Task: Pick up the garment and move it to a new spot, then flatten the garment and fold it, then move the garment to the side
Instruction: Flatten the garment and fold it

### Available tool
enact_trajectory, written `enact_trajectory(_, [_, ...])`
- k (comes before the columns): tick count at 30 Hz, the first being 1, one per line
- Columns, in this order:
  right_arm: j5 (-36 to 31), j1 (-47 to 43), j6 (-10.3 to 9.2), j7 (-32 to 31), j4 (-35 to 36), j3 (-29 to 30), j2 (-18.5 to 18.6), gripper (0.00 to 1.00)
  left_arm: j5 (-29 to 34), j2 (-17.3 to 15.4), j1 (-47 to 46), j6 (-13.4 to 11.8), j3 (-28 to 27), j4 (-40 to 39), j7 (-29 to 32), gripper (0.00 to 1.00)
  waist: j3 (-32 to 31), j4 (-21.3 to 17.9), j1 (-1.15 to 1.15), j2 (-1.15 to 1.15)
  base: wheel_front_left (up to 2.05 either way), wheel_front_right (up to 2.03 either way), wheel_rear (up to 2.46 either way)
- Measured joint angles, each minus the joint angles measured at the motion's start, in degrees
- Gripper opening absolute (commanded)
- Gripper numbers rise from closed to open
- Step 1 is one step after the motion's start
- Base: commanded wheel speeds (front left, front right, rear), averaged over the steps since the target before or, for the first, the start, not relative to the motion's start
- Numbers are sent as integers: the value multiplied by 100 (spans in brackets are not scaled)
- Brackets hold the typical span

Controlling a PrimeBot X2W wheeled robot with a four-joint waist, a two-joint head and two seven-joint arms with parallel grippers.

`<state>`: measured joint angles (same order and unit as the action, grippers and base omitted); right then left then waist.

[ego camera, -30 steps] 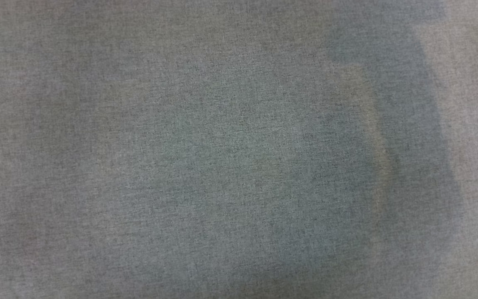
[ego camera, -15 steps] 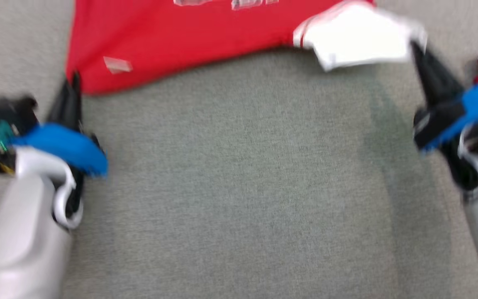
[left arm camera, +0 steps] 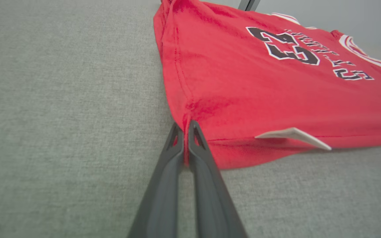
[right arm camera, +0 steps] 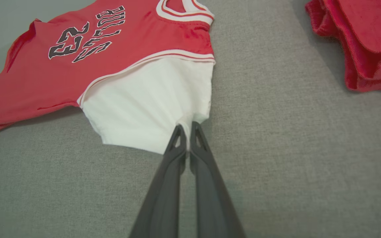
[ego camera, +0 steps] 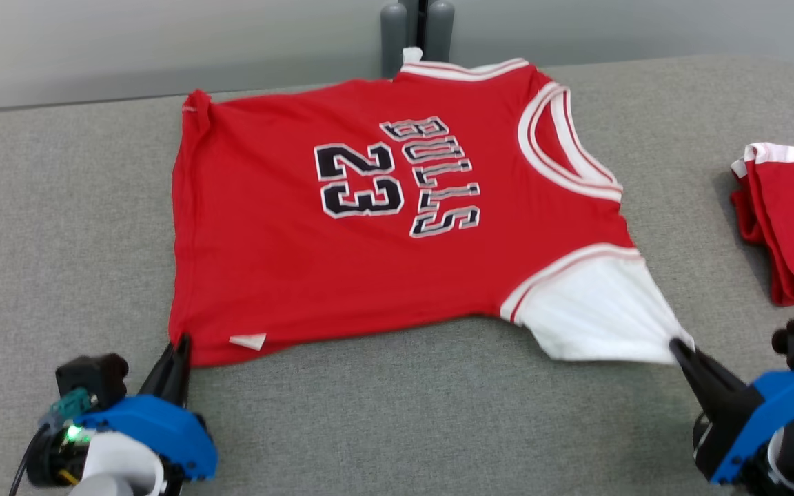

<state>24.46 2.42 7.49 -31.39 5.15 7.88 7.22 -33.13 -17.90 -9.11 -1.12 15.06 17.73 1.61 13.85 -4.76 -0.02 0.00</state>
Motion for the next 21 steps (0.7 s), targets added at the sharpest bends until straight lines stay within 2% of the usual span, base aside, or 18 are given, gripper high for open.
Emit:
enact_trajectory(6, [-125,-736,0,-933,937,294,-336,0,14,-256,888,-442,-18,-1004,561,0,-75,-49,0,0,0,0,0])
enact_trajectory(9, [-143,-1033,0,-1333,1187,405,-394,0,91,-514,1248,-621,16,-1448,917,0,-48,-38,1,0,0,0,0])
enact_trajectory(12, [-135,-1269,0,-1603,1344,533,-424,0,107,-598,1496,-766,64,-1878,1209,0,4,-7,1,0,0,0,0])
enact_trajectory(17, [-38,-1195,-1,-1536,1449,514,-428,0,134,-703,1491,-821,68,-2372,1425,0,98,33,1,0,0,0,0])
enact_trajectory(21, [-223,-756,-1,-1492,1532,376,-430,0,-32,-716,1244,-722,89,-2611,1655,0,150,55,2,0,0,0,0])
